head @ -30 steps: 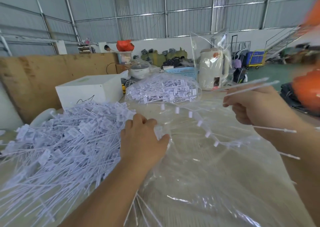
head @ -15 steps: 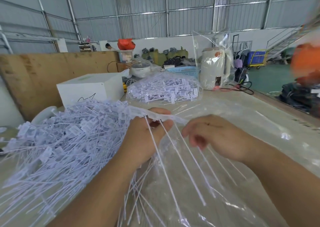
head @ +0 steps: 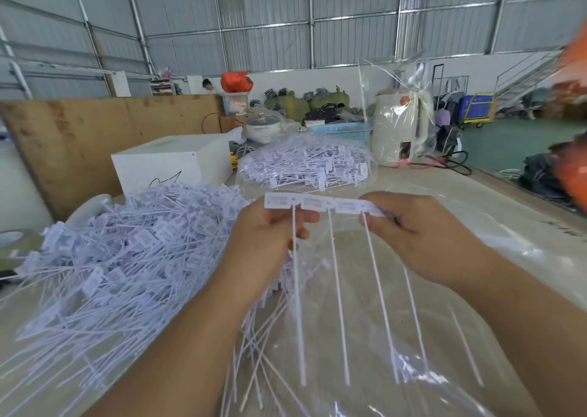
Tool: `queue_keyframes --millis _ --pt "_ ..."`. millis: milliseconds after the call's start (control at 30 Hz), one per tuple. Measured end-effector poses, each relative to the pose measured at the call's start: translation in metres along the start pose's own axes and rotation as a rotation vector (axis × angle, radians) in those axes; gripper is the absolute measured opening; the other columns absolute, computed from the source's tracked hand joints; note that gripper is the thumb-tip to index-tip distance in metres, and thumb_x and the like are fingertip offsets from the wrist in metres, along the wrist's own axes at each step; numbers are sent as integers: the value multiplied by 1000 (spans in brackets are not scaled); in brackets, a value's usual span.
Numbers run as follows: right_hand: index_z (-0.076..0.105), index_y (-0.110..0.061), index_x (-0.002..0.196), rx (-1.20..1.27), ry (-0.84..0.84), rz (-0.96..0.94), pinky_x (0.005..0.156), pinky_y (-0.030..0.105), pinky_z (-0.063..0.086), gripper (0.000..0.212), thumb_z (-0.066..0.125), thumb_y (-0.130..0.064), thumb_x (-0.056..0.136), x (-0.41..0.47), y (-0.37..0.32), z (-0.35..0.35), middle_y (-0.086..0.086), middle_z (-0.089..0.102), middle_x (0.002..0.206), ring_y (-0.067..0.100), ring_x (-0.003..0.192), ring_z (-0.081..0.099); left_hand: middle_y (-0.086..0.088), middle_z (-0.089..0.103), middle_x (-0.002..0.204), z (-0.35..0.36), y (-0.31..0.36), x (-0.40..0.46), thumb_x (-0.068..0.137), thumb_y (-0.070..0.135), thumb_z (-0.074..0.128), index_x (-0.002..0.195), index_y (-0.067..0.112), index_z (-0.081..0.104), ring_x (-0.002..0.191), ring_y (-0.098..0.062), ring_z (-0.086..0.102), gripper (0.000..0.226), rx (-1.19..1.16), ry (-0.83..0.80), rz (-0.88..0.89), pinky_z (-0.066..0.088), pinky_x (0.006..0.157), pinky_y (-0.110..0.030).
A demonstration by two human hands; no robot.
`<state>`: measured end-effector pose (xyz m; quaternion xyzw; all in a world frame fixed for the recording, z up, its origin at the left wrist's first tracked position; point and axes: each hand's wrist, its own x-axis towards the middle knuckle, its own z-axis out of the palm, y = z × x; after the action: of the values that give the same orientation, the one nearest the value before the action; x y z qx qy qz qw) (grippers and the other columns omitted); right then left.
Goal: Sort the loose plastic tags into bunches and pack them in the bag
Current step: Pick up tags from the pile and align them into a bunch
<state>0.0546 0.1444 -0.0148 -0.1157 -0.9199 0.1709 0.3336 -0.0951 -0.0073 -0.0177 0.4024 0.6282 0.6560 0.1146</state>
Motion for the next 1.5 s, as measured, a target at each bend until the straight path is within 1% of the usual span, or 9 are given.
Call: queue_keyframes --millis 133,300,433,533,733,967,1233,1333,1500 --pt "55 -21 78 -95 7 -28 58 27 36 20 55 -29 96 0 -1 -7 -2 45 61 13 59 44 -18 73 79 -10 9 3 99 31 38 95 9 70 49 -17 53 39 -450 7 -208 42 43 -22" --pt "62 -18 82 -137 -93 -47 68 35 44 14 56 -25 93 -1 -6 -9 -1 52 72 18 71 50 -7 71 64 -3 7 -3 93 18 60 77 17 67 45 -13 53 18 -56 -18 -134 38 39 -18" --pt "61 -14 83 152 -304 45 63 45 44 18 54 -31 81 -2 -11 -8 13 56 78 28 68 53 -5 69 60 -2 7 -4 93 12 60 62 26 68 43 -10 52 35 -68 -37 -54 36 39 -15" --pt "68 -13 85 346 -331 133 80 41 47 18 55 -26 89 5 -9 -4 15 60 87 32 82 58 -5 71 65 -2 10 -6 93 16 61 65 30 70 45 -9 53 32 -39 -66 41 38 42 -16" --pt "64 -12 82 478 -313 65 67 47 47 23 64 -34 86 -6 -24 7 3 57 66 25 64 52 -3 62 51 3 9 -12 89 21 67 57 20 58 41 -12 46 34 106 -202 50 37 44 -17" --pt "72 -21 82 426 -144 93 56 23 38 6 70 -21 87 -5 -27 13 1 59 63 9 56 48 0 56 50 9 2 -11 95 25 58 55 21 48 42 -10 41 41 142 -131 0 34 44 -18" --pt "54 -18 68 453 328 206 42 13 29 26 62 -19 93 -1 -38 28 -13 45 47 3 41 39 3 50 45 5 0 4 99 21 54 65 11 49 34 -9 35 35 -325 221 -152 28 35 -15" --pt "58 -19 92 628 119 184 40 13 27 5 61 -16 94 -3 -37 18 -11 42 45 2 38 34 2 52 50 -3 -4 5 98 24 56 70 11 54 36 -10 37 31 -218 177 -157 29 37 -17" --pt "42 -24 124 422 -208 -2 46 17 31 31 56 -19 97 -9 -37 24 -8 47 48 4 42 39 -2 56 57 14 2 -10 96 39 53 69 21 68 44 -9 45 35 -59 -104 -97 34 42 -18"
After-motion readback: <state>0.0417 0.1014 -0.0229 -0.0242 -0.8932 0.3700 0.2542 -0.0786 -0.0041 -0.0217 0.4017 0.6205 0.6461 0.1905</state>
